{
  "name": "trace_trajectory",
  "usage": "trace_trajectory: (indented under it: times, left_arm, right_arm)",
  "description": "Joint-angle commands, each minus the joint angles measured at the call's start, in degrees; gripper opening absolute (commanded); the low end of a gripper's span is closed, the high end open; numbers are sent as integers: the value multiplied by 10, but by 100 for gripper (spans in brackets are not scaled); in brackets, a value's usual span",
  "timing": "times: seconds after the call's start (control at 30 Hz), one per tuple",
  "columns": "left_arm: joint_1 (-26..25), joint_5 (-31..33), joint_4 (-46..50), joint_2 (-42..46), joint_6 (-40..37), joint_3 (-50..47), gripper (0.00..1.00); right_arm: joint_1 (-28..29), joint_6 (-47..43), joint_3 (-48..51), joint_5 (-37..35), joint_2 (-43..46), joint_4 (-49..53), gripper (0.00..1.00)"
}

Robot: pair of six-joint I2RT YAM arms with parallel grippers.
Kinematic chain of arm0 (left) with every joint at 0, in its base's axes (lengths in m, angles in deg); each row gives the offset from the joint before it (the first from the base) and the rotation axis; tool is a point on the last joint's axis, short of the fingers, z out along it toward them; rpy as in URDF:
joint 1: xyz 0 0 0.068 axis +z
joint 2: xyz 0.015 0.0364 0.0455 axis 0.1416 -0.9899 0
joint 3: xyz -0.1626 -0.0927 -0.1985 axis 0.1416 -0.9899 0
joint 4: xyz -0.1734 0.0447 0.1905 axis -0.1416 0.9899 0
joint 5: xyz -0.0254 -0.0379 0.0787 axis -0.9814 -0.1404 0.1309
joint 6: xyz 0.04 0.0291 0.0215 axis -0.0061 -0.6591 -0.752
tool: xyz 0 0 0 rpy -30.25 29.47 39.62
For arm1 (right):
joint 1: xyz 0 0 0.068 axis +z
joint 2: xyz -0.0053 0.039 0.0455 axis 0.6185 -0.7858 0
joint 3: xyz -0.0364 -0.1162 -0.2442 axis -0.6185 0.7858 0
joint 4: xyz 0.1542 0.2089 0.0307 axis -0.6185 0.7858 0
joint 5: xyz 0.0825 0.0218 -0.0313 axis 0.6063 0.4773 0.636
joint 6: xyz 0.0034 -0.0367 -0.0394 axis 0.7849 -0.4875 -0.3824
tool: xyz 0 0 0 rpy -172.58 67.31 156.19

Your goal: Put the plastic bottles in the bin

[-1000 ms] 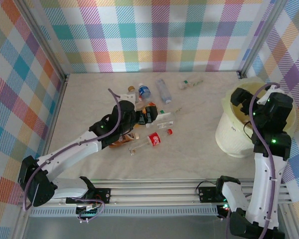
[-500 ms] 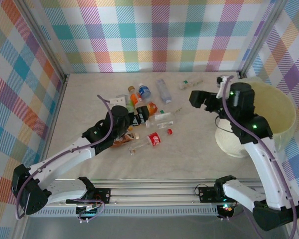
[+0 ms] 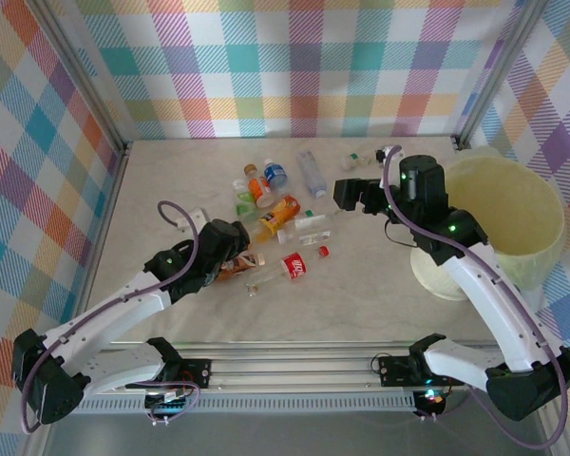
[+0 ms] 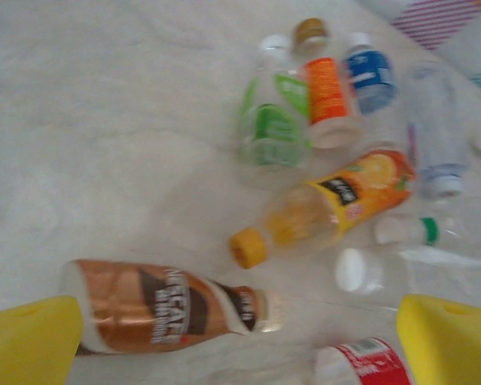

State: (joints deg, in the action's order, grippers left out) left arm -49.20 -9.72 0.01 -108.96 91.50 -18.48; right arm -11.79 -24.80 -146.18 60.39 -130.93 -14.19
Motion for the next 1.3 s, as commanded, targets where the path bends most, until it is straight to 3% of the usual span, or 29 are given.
trace_trajectory:
  times: [0.0, 0.07, 0.23, 0.33, 0.5, 0.87, 1.03, 1.27]
  left_arm:
    - [35, -53, 69, -7, 87, -16, 100]
    - [51, -91, 61, -9, 145, -38, 100]
    - [65, -108, 10, -2, 289, -109, 100]
    - [88, -137, -54, -4, 334, -150, 100]
    - [146, -217, -140, -50, 344, -176, 100]
    - [159, -204, -183, -150, 351, -153, 99]
    - [160, -164, -228, -154, 350, -167, 91]
    - [160, -134, -251, -141, 375, -193, 71]
  right_arm:
    - [5, -10, 11, -13, 6, -24, 100]
    - [5, -10, 13, -17, 6, -22, 100]
    - [6, -8, 18, -21, 9, -15, 100]
    - [6, -8, 21, -22, 14, -14, 100]
    - [6, -7, 26, -28, 20, -9, 100]
    - [6, -4, 35, -32, 32, -2, 100]
    - [7, -7, 40, -27, 35, -5, 100]
    - [7, -9, 50, -22, 34, -18, 100]
